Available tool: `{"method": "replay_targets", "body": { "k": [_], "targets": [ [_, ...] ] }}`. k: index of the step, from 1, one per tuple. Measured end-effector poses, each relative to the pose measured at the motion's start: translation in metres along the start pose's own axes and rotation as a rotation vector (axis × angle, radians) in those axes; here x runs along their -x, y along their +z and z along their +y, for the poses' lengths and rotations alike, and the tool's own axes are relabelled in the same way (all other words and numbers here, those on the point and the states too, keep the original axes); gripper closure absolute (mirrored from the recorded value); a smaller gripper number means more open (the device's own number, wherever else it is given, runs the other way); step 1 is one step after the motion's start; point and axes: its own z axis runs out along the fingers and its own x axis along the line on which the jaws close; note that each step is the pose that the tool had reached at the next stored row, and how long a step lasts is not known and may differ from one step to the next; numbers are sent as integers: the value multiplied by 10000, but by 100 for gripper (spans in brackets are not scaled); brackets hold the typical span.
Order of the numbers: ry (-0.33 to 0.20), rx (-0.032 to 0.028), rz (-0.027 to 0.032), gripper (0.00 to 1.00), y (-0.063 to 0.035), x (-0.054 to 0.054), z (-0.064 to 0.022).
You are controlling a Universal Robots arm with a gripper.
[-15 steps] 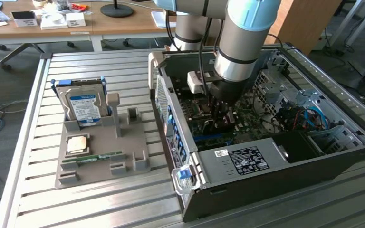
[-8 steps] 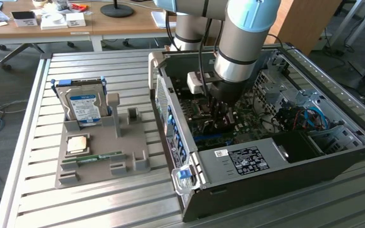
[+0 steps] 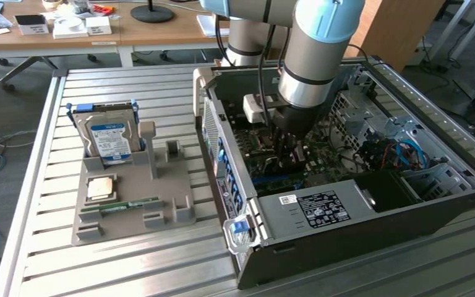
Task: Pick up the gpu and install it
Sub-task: 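Insert the gpu into the slot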
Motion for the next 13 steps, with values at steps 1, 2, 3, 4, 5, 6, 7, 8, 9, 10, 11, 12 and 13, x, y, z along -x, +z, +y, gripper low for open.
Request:
{"method": "replay_targets", "body": {
  "k": [1, 2, 3, 4, 5, 6, 7, 8, 9, 10, 11, 12, 13],
  "targets": [
    [0, 1, -1, 73, 0, 0, 1],
    [-1, 1, -1, 73, 0, 0, 1],
    [-1, 1, -1, 73, 0, 0, 1],
    [-1, 1, -1, 73, 1, 0, 1],
    [0, 1, -1, 73, 1, 0, 1],
    [0, 0, -1, 73, 1, 0, 1],
    [0, 1, -1, 73, 0, 0, 1],
    [0, 0, -3, 73, -1, 0, 1],
    [1, -1, -5, 73, -4, 1, 1],
    [0, -1, -5, 73, -4, 1, 1],
    [0, 0, -5, 73, -5, 1, 1],
    [0, 1, -3, 73, -6, 0, 1],
    [0, 0, -3, 73, -6, 0, 2]
  ]
}}
